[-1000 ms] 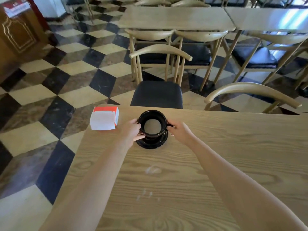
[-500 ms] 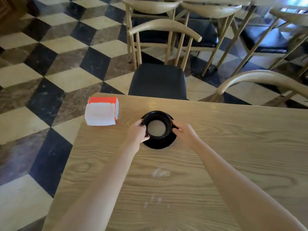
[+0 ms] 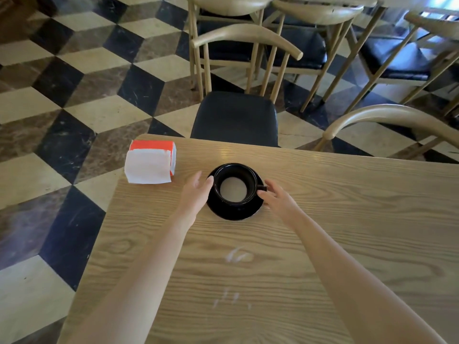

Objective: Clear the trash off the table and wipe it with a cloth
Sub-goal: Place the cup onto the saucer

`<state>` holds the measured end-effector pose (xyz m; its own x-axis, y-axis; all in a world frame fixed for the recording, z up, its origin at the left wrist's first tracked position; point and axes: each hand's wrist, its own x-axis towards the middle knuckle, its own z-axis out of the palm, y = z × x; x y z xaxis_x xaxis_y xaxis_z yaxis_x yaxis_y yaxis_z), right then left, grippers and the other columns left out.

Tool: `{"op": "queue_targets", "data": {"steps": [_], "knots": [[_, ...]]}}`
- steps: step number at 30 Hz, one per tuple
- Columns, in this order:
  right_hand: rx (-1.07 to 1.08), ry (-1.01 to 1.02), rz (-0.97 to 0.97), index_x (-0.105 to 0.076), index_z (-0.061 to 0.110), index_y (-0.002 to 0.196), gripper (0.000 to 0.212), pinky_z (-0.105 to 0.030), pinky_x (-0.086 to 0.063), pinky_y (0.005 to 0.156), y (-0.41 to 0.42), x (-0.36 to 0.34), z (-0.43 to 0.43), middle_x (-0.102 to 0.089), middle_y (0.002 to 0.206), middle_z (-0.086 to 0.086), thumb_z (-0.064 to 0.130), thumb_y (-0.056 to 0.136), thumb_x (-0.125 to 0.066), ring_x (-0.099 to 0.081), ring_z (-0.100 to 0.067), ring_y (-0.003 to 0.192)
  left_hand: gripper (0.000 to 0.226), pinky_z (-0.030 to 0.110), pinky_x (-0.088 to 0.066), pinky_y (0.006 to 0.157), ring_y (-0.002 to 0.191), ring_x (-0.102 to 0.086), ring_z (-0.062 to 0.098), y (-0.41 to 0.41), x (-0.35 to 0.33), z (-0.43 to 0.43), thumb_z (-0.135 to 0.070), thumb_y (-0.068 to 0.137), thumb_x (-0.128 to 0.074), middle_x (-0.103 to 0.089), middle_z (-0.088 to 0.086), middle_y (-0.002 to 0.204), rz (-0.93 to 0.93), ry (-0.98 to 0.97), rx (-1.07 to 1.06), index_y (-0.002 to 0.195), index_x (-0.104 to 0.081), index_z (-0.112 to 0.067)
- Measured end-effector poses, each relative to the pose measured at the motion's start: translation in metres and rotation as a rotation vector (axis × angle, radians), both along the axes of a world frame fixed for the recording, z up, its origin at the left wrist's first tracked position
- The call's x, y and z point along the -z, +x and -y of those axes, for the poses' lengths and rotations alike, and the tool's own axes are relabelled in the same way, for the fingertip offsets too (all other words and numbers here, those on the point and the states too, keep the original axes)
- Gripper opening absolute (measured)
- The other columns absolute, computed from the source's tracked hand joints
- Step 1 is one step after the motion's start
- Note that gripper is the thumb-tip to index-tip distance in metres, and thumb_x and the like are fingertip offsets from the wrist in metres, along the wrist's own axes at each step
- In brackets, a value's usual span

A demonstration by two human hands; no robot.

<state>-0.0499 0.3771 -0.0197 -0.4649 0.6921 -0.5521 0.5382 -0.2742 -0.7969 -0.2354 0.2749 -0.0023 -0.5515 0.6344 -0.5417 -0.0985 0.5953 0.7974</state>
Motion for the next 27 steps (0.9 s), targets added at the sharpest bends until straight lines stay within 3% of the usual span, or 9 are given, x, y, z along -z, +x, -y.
{"op": "queue_targets", "data": {"steps": [3,5,10,17,21,27], "knots": [[0.096,-0.129,-0.111,-0.048,0.021,0.130,0.033,-0.027,-0.049,0.088,-0.003,0.001,0.002,-0.059,0.119,0.004,0.030,0.099,-0.040,-0.060,-0.013,0.105,0.047,0.042,-0.044,0.100,0.120,-0.044,0.015,0.003,-0.002,-0.003,-0.043,0.096,-0.042,-0.042,-0.004,0.141,0.192,-0.001,0.018,0.140,-0.039,-0.024],[0.160,-0.167,-0.151,-0.056,0.024,0.119,0.029,-0.031,-0.051,0.088,-0.008,0.002,0.003,-0.065,0.112,0.001,0.035,0.099,-0.038,-0.062,-0.013,0.097,0.043,0.044,-0.044,0.097,0.111,-0.042,0.011,0.004,-0.004,-0.006,-0.043,0.096,-0.042,-0.046,-0.006,0.129,0.233,-0.002,0.013,0.134,-0.045,-0.024],[0.208,-0.177,-0.149,-0.055,0.023,0.125,0.037,-0.044,-0.048,0.100,-0.017,0.004,0.006,-0.064,0.118,0.002,0.039,0.093,-0.047,-0.061,-0.018,0.110,0.043,0.040,-0.043,0.091,0.110,-0.035,0.009,0.003,-0.003,-0.005,-0.038,0.095,-0.048,-0.044,-0.007,0.118,0.307,0.025,-0.046,0.134,-0.047,-0.019],[0.277,-0.214,-0.202,-0.061,0.024,0.116,0.025,-0.039,-0.051,0.096,0.000,-0.004,0.005,-0.067,0.118,-0.003,0.031,0.096,-0.047,-0.064,-0.020,0.105,0.041,0.041,-0.045,0.088,0.108,-0.038,0.011,0.018,-0.007,-0.011,-0.036,0.094,-0.051,-0.048,-0.008,0.110,0.313,0.027,-0.067,0.131,-0.050,-0.019],[0.323,-0.181,-0.221,-0.058,0.022,0.125,0.032,-0.034,-0.052,0.094,0.020,-0.015,-0.003,-0.067,0.116,0.000,0.030,0.096,-0.048,-0.063,-0.015,0.104,0.038,0.041,-0.046,0.089,0.103,-0.043,0.011,0.035,-0.017,-0.025,-0.033,0.094,-0.052,-0.051,-0.015,0.093,0.304,0.049,-0.058,0.129,-0.052,-0.019],[0.408,-0.146,-0.268,-0.057,0.020,0.128,0.035,-0.036,-0.051,0.096,0.065,-0.035,-0.024,-0.066,0.116,0.000,0.031,0.096,-0.048,-0.061,-0.013,0.102,0.037,0.040,-0.045,0.088,0.104,-0.042,0.011,0.080,-0.040,-0.054,-0.032,0.094,-0.053,-0.049,-0.012,0.094,0.287,0.081,-0.051,0.129,-0.051,-0.020]]}}
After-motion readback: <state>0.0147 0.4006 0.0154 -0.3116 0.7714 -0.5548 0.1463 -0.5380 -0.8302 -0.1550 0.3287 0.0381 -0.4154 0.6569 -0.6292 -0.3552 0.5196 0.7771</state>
